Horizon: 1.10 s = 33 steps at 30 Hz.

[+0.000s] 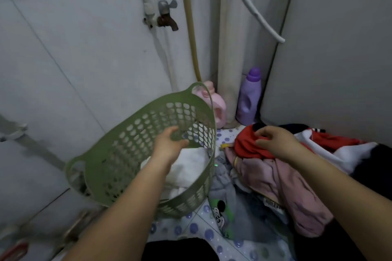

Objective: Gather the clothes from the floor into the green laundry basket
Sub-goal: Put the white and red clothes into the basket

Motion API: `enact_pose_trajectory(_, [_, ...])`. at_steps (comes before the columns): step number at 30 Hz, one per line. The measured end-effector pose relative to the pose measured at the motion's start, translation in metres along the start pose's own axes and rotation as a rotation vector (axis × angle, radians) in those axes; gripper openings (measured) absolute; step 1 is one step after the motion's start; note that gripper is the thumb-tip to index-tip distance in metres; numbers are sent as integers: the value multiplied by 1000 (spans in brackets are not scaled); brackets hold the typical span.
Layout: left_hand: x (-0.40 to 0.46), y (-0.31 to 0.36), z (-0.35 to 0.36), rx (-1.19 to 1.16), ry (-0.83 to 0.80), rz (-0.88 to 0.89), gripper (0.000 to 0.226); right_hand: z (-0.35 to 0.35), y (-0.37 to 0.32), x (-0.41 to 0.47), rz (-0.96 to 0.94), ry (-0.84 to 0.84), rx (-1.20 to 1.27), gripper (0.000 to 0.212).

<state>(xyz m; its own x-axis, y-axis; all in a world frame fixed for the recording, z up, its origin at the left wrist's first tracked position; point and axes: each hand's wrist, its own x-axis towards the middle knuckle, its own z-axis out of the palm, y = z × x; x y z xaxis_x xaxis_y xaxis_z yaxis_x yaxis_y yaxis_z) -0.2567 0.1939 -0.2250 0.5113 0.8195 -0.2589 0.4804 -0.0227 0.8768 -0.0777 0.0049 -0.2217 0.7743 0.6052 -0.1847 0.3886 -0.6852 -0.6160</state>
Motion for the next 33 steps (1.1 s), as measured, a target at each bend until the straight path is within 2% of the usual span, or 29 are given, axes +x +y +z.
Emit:
enact_pose_trajectory(3, [-12,8,46,210,-43,142,47,-8,28,-11,11,10,-88,30])
enact_pose_trajectory(5, [-26,16,77,321,-67,302,44,-13,49,-19,-13,35,-186,33])
enact_pose_trajectory(8, [-45,25,121,330,-152,502,40,-14,83,-27,5,37,-336,39])
enact_pose_trajectory(12, [-72,28,177,372,-328,576,37,-19,127,-41,180,24,-517,47])
enact_pose_trajectory(17, [-91,15,210,447,-490,522,37,-8,155,-54,406,-18,-544,89])
enact_pose_trajectory(19, [-93,11,213,501,-513,519,39,1,166,-54,465,-1,-548,79])
enact_pose_trajectory(21, [-92,9,213,560,-539,508,41,7,175,-53,447,35,-566,44])
enact_pose_trajectory(23, [-91,7,212,597,-559,482,46,8,177,-53,388,69,-583,25])
enact_pose_trajectory(27, [-91,7,215,625,-632,420,75,-5,161,-49,335,138,-389,18])
enact_pose_trajectory(30, [-96,7,221,624,-655,387,107,-14,137,-47,285,100,-15,31])
enact_pose_trajectory(33, [-101,8,225,553,-580,405,118,-20,109,-52,194,90,389,32])
